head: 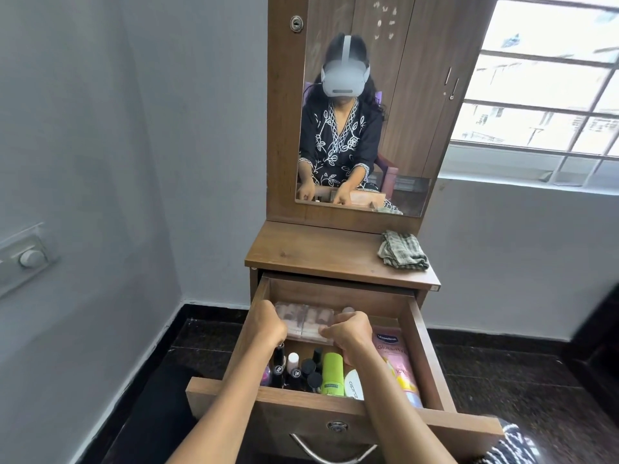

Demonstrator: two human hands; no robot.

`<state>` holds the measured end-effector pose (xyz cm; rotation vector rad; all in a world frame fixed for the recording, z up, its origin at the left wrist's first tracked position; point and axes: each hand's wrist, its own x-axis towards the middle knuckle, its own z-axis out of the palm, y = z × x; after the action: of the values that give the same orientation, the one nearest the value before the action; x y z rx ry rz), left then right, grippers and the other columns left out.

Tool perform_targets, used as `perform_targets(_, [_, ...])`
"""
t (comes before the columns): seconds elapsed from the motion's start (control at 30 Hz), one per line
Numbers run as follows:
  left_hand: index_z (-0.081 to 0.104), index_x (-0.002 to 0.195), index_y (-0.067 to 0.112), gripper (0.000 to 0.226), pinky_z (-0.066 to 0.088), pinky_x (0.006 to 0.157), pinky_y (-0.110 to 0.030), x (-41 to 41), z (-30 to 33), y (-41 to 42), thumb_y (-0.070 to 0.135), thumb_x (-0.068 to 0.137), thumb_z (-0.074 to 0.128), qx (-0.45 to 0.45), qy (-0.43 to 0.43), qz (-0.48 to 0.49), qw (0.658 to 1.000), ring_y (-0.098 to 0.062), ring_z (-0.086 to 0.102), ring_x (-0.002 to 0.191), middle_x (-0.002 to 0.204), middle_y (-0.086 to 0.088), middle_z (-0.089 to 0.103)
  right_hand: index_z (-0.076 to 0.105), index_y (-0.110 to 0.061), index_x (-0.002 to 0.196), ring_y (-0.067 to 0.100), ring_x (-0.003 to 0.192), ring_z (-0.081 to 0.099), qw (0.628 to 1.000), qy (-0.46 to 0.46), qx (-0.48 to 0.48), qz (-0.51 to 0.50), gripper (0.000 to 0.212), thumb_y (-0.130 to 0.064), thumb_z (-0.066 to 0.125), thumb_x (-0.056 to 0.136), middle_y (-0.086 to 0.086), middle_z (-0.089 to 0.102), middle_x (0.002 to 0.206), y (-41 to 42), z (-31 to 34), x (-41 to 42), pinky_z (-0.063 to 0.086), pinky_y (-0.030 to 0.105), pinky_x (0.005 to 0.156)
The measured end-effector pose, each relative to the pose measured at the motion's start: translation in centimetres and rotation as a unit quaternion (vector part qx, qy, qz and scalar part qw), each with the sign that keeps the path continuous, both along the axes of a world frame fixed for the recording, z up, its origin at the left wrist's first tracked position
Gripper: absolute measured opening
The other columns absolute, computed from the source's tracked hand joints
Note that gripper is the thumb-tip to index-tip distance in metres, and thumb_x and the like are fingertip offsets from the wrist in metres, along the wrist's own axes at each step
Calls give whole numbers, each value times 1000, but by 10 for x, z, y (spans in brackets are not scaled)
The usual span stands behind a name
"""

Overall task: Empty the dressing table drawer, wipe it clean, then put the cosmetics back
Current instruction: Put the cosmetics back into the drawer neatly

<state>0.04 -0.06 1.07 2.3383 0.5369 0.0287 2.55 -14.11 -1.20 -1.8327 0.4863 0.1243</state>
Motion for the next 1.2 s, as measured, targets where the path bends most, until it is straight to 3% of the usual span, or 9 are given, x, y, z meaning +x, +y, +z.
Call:
perform_targets(0.13, [64, 96, 1, 18, 36, 50, -22, 1, -1, -1, -5, 84, 52, 29, 16, -7, 999, -22, 63, 84, 96, -11, 64, 66, -3, 99, 27, 104, 63, 1000, 5, -16, 5, 42, -1, 84, 61, 12, 60, 122, 0, -5, 4, 54, 36, 89])
perform_targets(0.2, [64, 96, 3, 14, 39, 51, -21, 2, -1, -2, 0, 86, 55, 41, 23, -14, 999, -22, 64, 85, 98, -10, 64, 67, -2, 97, 24, 101, 62, 1000, 7, -26, 14, 39, 0, 83, 62, 8, 59, 117, -1, -5, 4, 53, 31, 85])
perform_targets(0.33, [62, 101, 5, 16, 49, 68, -27, 3, -1, -2, 2, 86, 55, 60, 29, -16, 998, -22, 63, 91, 101, -9, 63, 66, -3, 98, 25, 98, 63, 999, 10, -45, 22, 37, 2, 80, 63, 10, 62, 108, 0, -5, 4, 52, 31, 80])
perform_targets(0.47, [61, 99, 6, 17, 41, 55, -21, 2, 0, -2, -1, 86, 52, 73, 33, -21, 997, -20, 62, 85, 97, -7, 62, 65, -1, 101, 21, 89, 59, 995, 5, -86, 52, 35, 2, 76, 68, 5, 56, 98, 0, -3, 4, 47, 25, 71])
perform_targets(0.57, [60, 97, 8, 14, 39, 56, -23, 1, 1, -2, 3, 86, 54, 77, 32, -23, 996, -18, 59, 80, 89, -4, 58, 65, -1, 102, 21, 92, 57, 989, 0, -127, 77, 32, 0, 74, 71, 3, 49, 98, 0, -1, 3, 50, 28, 80])
perform_targets(0.73, [56, 89, 10, 3, 32, 48, -22, -1, 5, -3, 10, 87, 54, 66, 27, -32, 997, -17, 53, 76, 86, -3, 53, 53, -10, 98, 25, 106, 58, 979, -1, -172, 111, 27, -2, 66, 76, 10, 57, 114, 2, 0, 0, 52, 34, 90])
perform_targets(0.9, [54, 109, 5, 21, 37, 66, -26, -3, 7, -4, 12, 89, 50, 53, 34, -37, 997, -20, 52, 88, 105, -8, 56, 63, -6, 102, 22, 101, 60, 959, 23, -242, 148, 28, -5, 66, 75, 5, 56, 100, 2, 1, 1, 44, 22, 69])
perform_targets(1.03, [52, 115, 6, 28, 39, 70, -26, -4, 7, -5, 14, 89, 52, 38, 44, -32, 998, -23, 56, 101, 115, -10, 57, 63, -9, 97, 19, 96, 58, 955, 27, -248, 161, 23, -1, 63, 75, 6, 57, 100, 3, -1, 3, 40, 21, 68])
perform_targets(1.2, [51, 117, 6, 29, 38, 72, -26, -3, 6, -5, 15, 89, 51, 28, 59, -33, 997, -23, 55, 100, 118, -10, 57, 64, -5, 101, 16, 88, 52, 947, 21, -272, 171, 25, 0, 53, 79, 7, 52, 94, 3, -5, 6, 38, 20, 68])
